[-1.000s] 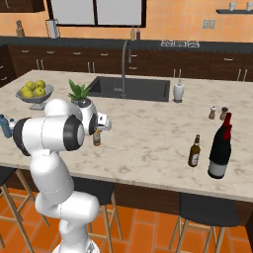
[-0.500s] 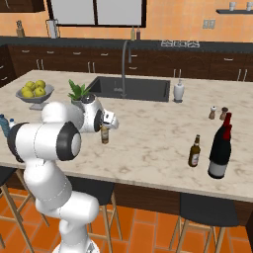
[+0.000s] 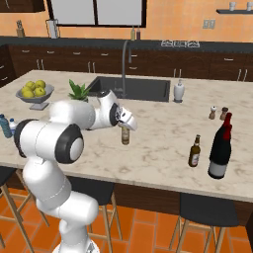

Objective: Move the plastic bottles in the middle to the plastics group, and the glass bottles in the middle to the glass group.

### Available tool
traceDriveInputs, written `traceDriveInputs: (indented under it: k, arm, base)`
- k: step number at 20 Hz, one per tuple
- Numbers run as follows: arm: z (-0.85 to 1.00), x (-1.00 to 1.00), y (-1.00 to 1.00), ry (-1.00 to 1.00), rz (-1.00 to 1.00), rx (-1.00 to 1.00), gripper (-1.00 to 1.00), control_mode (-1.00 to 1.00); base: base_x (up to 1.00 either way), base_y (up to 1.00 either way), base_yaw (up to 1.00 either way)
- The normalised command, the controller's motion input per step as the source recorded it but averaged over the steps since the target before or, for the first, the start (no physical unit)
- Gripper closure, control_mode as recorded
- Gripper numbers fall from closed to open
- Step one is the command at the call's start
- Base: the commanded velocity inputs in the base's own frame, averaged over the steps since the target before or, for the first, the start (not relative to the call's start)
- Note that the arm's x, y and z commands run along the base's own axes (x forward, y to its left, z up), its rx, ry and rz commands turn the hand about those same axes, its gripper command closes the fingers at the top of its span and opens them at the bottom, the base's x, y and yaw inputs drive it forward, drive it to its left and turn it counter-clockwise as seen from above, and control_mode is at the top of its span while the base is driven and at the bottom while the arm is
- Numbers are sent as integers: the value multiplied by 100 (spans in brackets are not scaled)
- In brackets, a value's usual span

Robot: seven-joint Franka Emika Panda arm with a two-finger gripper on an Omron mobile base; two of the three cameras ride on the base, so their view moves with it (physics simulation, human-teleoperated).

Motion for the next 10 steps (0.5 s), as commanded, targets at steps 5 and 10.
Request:
traceDriveInputs:
  k: [5,10]
  arm:
    - [0,-11,-97,6,-36,0,100,-100]
    - [0,-21,-74,-4,-25,0,100,-100]
  base:
    - [0,0,0]
    - [0,0,0]
